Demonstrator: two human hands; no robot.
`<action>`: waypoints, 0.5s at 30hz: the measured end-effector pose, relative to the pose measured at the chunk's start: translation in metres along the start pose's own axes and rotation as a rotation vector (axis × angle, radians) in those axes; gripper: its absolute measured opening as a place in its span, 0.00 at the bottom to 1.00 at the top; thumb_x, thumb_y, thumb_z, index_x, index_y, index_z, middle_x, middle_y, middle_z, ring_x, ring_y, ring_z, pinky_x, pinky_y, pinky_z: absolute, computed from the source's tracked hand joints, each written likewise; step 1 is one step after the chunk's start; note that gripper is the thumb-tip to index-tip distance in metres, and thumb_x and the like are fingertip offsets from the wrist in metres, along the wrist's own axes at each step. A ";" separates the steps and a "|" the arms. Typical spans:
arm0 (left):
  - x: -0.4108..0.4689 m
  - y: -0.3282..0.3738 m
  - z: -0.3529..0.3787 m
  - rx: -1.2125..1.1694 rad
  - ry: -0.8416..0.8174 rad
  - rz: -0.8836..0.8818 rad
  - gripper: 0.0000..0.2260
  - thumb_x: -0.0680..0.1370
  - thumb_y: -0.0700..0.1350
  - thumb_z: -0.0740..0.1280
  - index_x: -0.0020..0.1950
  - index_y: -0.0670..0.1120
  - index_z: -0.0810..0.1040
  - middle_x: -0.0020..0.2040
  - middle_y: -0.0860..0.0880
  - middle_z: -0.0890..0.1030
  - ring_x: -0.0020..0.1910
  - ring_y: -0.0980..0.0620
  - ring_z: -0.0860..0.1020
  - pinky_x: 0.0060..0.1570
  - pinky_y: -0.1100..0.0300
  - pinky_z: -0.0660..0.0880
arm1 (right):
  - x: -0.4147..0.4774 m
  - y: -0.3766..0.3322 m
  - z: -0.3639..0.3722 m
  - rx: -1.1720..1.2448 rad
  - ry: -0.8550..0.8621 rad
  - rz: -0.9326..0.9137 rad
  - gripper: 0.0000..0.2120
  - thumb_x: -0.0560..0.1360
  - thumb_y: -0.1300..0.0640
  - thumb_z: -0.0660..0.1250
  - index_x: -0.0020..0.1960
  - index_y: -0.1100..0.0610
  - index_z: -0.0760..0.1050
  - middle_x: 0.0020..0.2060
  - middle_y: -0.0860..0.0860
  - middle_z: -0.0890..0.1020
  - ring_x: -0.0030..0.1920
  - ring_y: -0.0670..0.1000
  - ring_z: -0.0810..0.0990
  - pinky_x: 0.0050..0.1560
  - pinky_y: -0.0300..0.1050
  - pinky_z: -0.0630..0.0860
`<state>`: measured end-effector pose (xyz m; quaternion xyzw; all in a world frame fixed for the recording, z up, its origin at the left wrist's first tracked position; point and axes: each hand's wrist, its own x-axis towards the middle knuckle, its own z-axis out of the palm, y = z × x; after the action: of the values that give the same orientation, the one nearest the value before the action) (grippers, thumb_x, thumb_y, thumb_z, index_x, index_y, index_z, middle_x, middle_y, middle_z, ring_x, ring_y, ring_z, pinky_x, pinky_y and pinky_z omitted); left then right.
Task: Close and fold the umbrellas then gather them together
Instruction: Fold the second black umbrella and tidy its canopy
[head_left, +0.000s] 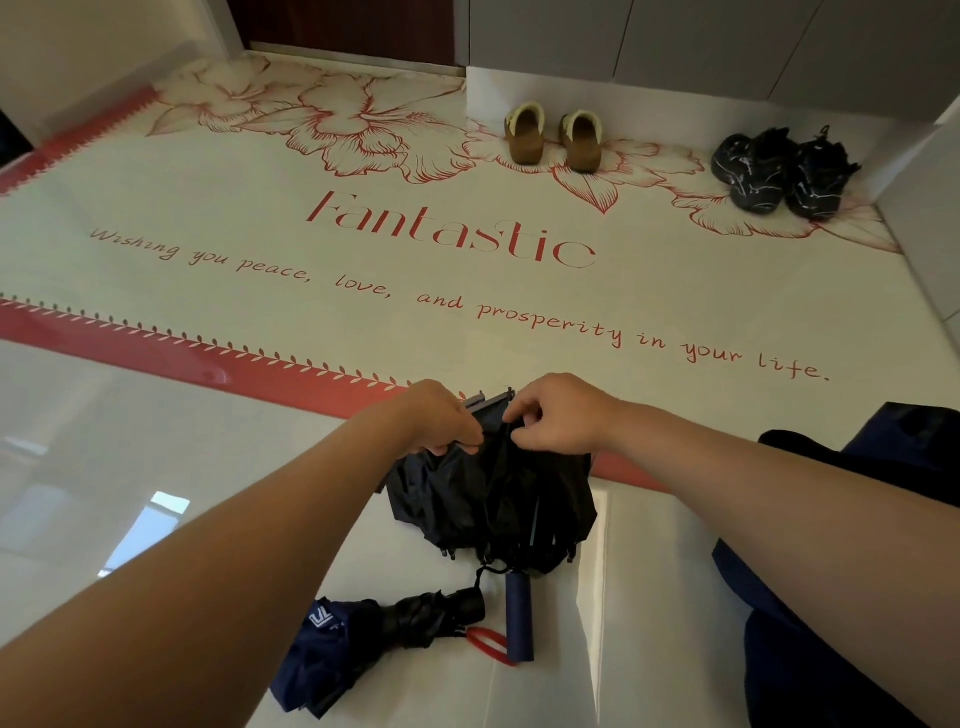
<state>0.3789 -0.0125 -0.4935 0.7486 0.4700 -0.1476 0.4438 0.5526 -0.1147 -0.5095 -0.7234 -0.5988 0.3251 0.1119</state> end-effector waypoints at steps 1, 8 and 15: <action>0.000 0.000 0.001 -0.011 -0.006 0.026 0.06 0.72 0.45 0.75 0.47 0.46 0.85 0.32 0.48 0.79 0.27 0.53 0.74 0.29 0.63 0.66 | 0.002 0.000 -0.003 0.047 -0.012 0.033 0.07 0.76 0.54 0.68 0.48 0.55 0.84 0.41 0.51 0.84 0.43 0.51 0.81 0.44 0.44 0.76; -0.001 -0.002 0.013 -0.130 -0.042 0.183 0.04 0.76 0.37 0.70 0.41 0.43 0.79 0.40 0.39 0.84 0.40 0.48 0.83 0.51 0.53 0.82 | 0.006 0.006 -0.011 -0.177 -0.190 0.053 0.12 0.78 0.55 0.70 0.60 0.51 0.83 0.49 0.43 0.82 0.53 0.48 0.80 0.52 0.42 0.73; -0.003 0.002 0.015 -0.105 0.082 0.245 0.06 0.73 0.34 0.67 0.44 0.45 0.79 0.36 0.49 0.79 0.34 0.53 0.76 0.36 0.61 0.72 | 0.005 0.007 -0.005 0.060 -0.073 0.096 0.08 0.76 0.53 0.69 0.50 0.51 0.86 0.43 0.43 0.84 0.47 0.46 0.80 0.50 0.42 0.76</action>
<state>0.3820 -0.0262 -0.4989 0.7816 0.3998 -0.0369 0.4773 0.5610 -0.1109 -0.5112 -0.7351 -0.5573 0.3740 0.0957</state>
